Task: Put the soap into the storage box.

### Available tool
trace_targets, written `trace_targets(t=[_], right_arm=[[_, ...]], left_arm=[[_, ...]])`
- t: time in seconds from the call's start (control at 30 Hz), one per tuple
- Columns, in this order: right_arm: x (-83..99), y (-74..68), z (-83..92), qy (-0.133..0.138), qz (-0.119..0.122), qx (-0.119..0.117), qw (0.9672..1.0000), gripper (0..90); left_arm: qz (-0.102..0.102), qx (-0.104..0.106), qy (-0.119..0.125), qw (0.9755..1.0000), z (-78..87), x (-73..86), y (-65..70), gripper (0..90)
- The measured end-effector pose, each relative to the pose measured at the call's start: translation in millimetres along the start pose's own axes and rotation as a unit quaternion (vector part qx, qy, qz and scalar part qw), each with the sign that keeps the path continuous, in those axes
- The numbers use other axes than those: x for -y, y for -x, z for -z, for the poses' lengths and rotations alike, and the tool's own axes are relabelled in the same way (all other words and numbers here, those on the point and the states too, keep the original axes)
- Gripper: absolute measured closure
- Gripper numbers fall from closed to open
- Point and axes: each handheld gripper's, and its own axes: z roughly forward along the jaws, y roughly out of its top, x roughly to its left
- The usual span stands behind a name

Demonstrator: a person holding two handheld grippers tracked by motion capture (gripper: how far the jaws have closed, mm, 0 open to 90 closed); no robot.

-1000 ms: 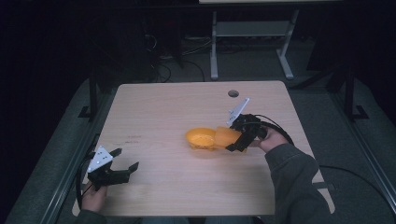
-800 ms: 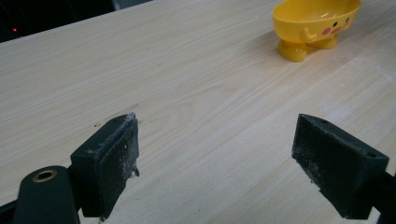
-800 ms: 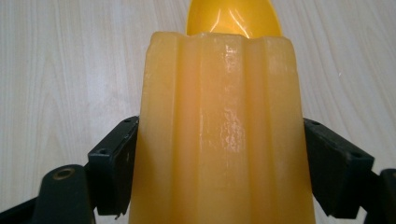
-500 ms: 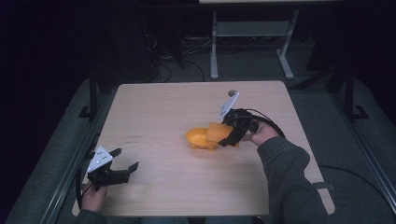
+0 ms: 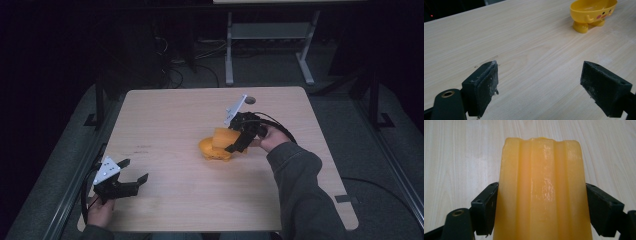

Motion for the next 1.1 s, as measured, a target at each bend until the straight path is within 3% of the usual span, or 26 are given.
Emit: trace_targets(t=[0.57, 1.1], right_arm=[[-12.9, 4.9, -32.1, -0.004, 0.010, -0.017, 0.9998, 20.6], [-17.8, 12.1, -48.8, -0.005, 0.017, -0.026, 0.9995, 20.6]], left_arm=[[-0.002, -0.001, -0.001, 1.0000, 1.0, 0.1, -0.8, 14.2], [-0.004, -0.001, -0.002, 1.0000, 1.0, 0.0, -0.9, 14.2]])
